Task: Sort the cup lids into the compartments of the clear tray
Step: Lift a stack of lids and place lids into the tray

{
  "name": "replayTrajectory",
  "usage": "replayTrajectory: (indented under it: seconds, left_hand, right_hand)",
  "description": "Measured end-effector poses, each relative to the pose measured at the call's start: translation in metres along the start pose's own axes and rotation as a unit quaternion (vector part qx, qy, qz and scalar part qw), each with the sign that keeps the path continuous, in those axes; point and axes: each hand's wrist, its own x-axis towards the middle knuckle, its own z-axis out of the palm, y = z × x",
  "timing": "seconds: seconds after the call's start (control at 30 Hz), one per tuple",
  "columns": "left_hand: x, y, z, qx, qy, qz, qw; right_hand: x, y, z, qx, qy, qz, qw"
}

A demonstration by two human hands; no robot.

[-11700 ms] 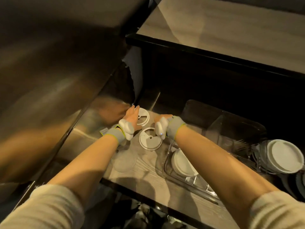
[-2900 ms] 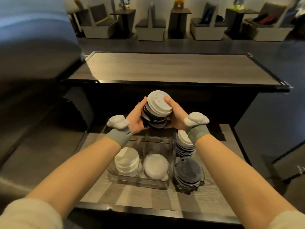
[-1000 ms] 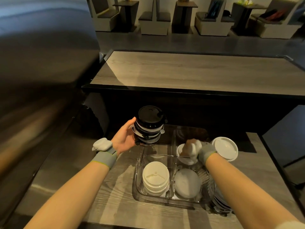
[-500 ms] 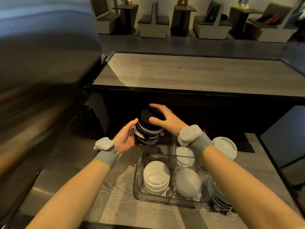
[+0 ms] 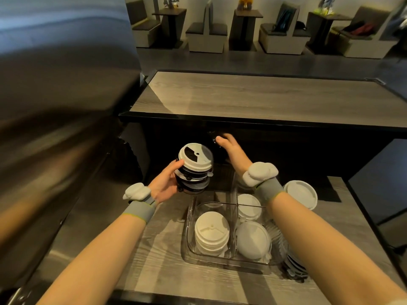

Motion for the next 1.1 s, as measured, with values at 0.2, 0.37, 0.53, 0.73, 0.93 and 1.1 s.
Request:
replayTrajectory:
  seconds: [0.2, 0.37, 0.53, 0.73, 0.93, 1.1]
  left_hand:
    - [0.000, 0.010, -0.011, -0.016, 0.011, -0.014, 1.000]
    - [-0.002, 0.020, -0.020, -0.017, 0.023, -0.011, 1.000]
    - [-0.003, 0.021, -0.021, -0.022, 0.026, -0.022, 0.999]
    - [-0.003, 0.016, -0.025, -0.022, 0.038, -0.017, 0.999]
    - [-0.004, 0.017, -0.026, -0.011, 0.050, -0.022, 0.998]
    - [-0.008, 0.014, -0.021, 0.023, 0.033, -0.011, 0.999]
  right_hand:
    - [0.001, 0.023, -0.033, -0.212, -0.030, 0.063, 0.975]
    - [0.006, 0.055, -0.002, -0.447, -0.160, 0.059, 0.878]
    - [0.014, 0.078, 0.013, -0.607, -0.244, 0.035, 0.755]
    - [0.020, 0.090, 0.015, -0.622, -0.258, 0.045, 0.738]
    - [0.016, 0.032, 0.020, -0.209, 0.033, -0.101, 0.972]
    - [0.005, 0.003, 0.035, -0.247, -0.132, -0.154, 0.948]
